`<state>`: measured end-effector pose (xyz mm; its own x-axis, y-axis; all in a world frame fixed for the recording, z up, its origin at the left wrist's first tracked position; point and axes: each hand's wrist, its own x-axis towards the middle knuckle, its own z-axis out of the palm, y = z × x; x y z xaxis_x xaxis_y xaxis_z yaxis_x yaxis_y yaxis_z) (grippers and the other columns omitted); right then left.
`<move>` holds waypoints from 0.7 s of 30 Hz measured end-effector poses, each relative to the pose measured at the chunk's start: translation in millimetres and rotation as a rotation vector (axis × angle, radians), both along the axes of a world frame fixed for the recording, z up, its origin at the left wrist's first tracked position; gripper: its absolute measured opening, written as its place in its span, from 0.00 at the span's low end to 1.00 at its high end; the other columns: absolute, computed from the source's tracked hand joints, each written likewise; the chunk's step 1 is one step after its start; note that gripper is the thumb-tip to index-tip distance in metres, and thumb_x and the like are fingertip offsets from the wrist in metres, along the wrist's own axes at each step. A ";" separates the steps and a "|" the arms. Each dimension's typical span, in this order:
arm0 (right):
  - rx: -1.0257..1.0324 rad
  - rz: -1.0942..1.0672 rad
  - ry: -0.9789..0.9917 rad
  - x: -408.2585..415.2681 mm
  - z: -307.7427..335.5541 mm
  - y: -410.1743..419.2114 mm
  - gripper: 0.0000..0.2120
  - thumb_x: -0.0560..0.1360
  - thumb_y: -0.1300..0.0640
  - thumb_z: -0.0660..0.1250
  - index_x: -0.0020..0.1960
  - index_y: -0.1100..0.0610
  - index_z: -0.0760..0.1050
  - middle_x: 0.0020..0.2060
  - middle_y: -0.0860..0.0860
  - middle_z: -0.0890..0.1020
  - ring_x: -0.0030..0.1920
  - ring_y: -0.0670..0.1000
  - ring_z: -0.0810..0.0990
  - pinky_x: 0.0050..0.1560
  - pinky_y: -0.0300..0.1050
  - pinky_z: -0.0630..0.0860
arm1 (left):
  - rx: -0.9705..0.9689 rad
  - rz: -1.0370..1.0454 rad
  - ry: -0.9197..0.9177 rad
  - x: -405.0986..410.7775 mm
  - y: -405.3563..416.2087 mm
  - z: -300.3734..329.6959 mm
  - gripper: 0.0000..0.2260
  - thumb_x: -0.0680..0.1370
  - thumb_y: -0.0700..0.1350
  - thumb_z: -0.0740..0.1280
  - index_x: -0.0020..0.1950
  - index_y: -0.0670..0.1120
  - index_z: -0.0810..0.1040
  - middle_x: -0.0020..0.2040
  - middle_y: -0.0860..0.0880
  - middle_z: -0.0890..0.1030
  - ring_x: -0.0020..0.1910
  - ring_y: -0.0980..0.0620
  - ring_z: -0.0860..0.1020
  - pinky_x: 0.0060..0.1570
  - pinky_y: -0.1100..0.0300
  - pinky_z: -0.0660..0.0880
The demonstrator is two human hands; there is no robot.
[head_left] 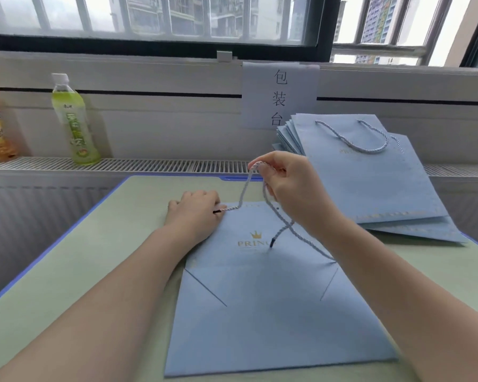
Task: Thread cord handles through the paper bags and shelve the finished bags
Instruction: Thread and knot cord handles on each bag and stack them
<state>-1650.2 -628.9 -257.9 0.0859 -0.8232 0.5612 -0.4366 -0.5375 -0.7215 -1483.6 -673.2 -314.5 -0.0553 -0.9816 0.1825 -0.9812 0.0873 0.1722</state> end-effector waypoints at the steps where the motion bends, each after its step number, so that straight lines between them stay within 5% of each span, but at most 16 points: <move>1: 0.012 0.006 0.005 0.2 -3.3 -1.7 0.07 0.79 0.62 0.62 0.46 0.58 0.79 0.20 0.36 0.73 0.24 0.39 0.70 0.30 0.30 0.62 | -0.026 -0.008 0.007 -0.7 1.2 -0.9 0.14 0.81 0.55 0.54 0.61 0.51 0.71 0.63 0.49 0.73 0.64 0.47 0.67 0.59 0.50 0.63; 5: 0.097 -0.010 -0.069 -3.2 -13.9 -7.5 0.09 0.79 0.60 0.61 0.42 0.56 0.77 0.26 0.43 0.75 0.23 0.41 0.72 0.30 0.36 0.69 | -0.031 -0.068 0.011 4.9 2.1 3.4 0.12 0.81 0.54 0.56 0.58 0.50 0.72 0.59 0.50 0.73 0.62 0.48 0.67 0.57 0.52 0.64; 9: 0.317 0.088 -0.399 -4.8 -15.7 -9.4 0.10 0.81 0.63 0.57 0.45 0.63 0.75 0.38 0.58 0.80 0.30 0.49 0.83 0.34 0.37 0.80 | -0.095 -0.203 0.140 20.2 8.2 -1.9 0.06 0.79 0.48 0.62 0.50 0.46 0.75 0.49 0.48 0.74 0.56 0.46 0.70 0.56 0.51 0.68; 12: 0.370 0.166 -0.627 -5.3 -9.6 -11.8 0.11 0.81 0.64 0.56 0.43 0.65 0.74 0.39 0.60 0.81 0.36 0.52 0.84 0.39 0.36 0.80 | -0.209 -0.246 0.278 24.6 16.7 -5.8 0.05 0.79 0.44 0.63 0.42 0.48 0.73 0.41 0.53 0.73 0.48 0.49 0.72 0.49 0.54 0.70; 16: 0.208 0.167 -0.444 -2.7 0.4 -21.3 0.09 0.80 0.64 0.59 0.45 0.63 0.77 0.41 0.57 0.82 0.44 0.52 0.83 0.47 0.36 0.79 | -0.225 -0.219 0.296 23.2 20.3 -4.4 0.07 0.80 0.45 0.62 0.42 0.48 0.72 0.39 0.54 0.73 0.42 0.52 0.72 0.41 0.58 0.66; 21: 0.037 0.078 -0.047 14.1 1.0 -47.5 0.09 0.78 0.58 0.63 0.41 0.52 0.79 0.38 0.55 0.83 0.45 0.58 0.82 0.54 0.55 0.78 | -0.197 -0.212 0.309 21.4 18.8 -3.8 0.11 0.81 0.49 0.59 0.40 0.46 0.70 0.40 0.49 0.75 0.42 0.48 0.72 0.41 0.55 0.68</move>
